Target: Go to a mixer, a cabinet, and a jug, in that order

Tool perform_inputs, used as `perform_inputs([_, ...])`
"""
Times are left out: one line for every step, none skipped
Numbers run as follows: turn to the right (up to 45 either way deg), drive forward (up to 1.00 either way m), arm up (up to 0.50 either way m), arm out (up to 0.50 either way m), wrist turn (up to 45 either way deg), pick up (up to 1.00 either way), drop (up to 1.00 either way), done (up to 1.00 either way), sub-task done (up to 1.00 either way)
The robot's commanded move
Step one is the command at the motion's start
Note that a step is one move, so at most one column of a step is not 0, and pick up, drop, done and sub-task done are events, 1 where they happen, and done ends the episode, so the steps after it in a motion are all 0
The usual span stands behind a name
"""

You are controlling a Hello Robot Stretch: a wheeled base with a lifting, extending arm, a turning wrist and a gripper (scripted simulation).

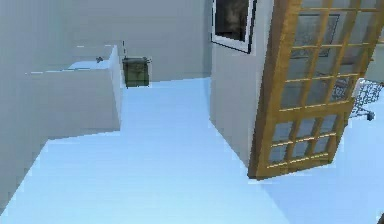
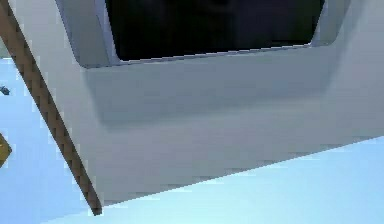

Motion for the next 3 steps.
perform_inputs([0.0,0.9,0.0,0.0,0.0,0.0,0.0,0.0,0.0])
perform_inputs([45.0,0.0,0.0,0.0,0.0,0.0,0.0,0.0,0.0])
perform_inputs([27.0,0.0,0.0,0.0,0.0,0.0,0.0,0.0,0.0])
